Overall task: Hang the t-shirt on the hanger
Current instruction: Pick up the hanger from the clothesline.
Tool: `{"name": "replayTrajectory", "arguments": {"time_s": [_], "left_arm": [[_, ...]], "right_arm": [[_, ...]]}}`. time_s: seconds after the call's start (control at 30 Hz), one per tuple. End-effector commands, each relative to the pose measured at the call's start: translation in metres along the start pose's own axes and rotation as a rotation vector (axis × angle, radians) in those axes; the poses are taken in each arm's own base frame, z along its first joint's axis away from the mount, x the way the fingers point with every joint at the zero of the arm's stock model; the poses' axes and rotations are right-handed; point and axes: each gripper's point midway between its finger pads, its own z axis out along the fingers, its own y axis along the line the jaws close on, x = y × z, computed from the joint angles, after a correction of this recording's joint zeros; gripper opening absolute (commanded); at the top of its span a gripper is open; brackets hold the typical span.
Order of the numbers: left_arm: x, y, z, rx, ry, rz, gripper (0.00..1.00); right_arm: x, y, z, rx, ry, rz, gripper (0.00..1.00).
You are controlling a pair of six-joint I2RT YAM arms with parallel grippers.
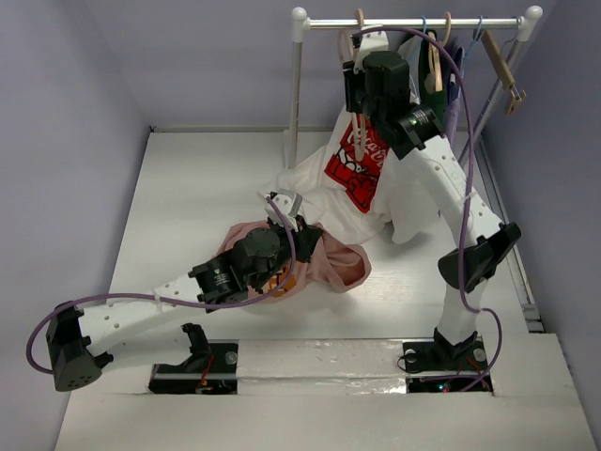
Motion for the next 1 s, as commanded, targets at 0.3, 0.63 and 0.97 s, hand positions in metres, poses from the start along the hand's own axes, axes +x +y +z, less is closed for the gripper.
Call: {"name": "replayTrajectory", "arguments": {"time_s": [0.3,0.63,0.97], "left_arm": [[-0.018,-0.006,0.001,0.033,-0.067,-0.024,0.0],[-0.02,-0.004,0.003,0.028,-0.073,-0.035,0.0],[-0.036,0.002,0.009,0.007,-0.11,-0.048,0.0]], "right_arm": [[-0.019,-0.017,-0.01,0.024,-0.057,0.005,0.0],[-0.074,-0.029,-0.049,-0.013,-0.28,0.088,0.0],[-0.022,-0.025,-0.067,-0.063,-0.203,0.115,0.0]]}}
